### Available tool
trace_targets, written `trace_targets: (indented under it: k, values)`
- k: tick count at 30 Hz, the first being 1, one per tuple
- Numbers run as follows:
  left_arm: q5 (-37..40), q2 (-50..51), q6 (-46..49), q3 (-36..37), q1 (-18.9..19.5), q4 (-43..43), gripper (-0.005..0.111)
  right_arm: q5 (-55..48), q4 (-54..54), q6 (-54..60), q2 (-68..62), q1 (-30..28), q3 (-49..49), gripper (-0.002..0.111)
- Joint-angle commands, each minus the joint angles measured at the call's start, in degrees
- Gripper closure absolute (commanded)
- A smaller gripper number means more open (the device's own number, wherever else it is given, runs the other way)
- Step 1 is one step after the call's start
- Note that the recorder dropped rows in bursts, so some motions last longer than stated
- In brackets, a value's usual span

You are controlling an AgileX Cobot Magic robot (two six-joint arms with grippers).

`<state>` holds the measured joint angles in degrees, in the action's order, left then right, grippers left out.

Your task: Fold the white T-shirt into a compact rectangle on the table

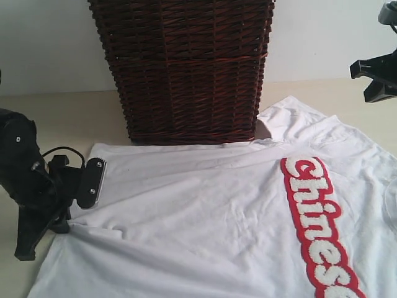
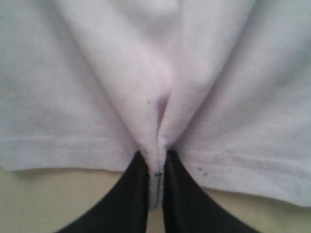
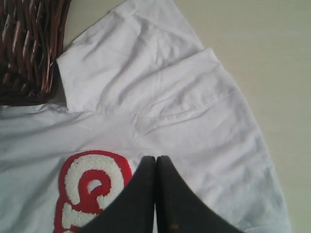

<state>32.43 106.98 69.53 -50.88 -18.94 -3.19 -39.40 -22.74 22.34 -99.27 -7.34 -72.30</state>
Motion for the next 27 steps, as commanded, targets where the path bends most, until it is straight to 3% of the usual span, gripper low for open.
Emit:
trace_targets:
  k: [1,7,14,17,24,27]
  values:
    - [-0.91,2.35,-9.31,0.87,3.42,-10.87,0.107,0.31,0.38,0.58,0.55,0.04,0.07,0.108]
    - [2.59,2.35,-9.98,1.43,9.19,-11.42,0.107,-0.25,0.64,2.75,0.55,0.04,0.07,0.108]
    - [9.54,2.35,-7.2,2.54,9.82,-15.89,0.107,-9.51,-0.89,28.03,0.67,6.05,0.07,0.107]
    - [7.11,2.35,-7.2,2.54,9.82,-15.59,0.107,-18.38,5.41,36.35,0.71,10.45,0.07,0.094]
    - [3.65,2.35,-7.2,2.54,9.7,-9.3,0.107,-27.3,25.08,31.35,-0.91,14.0,6.05,0.036]
    - [2.21,2.35,-7.2,2.54,9.7,-6.72,0.107,-22.4,29.42,31.65,-1.01,14.0,12.6,0.032]
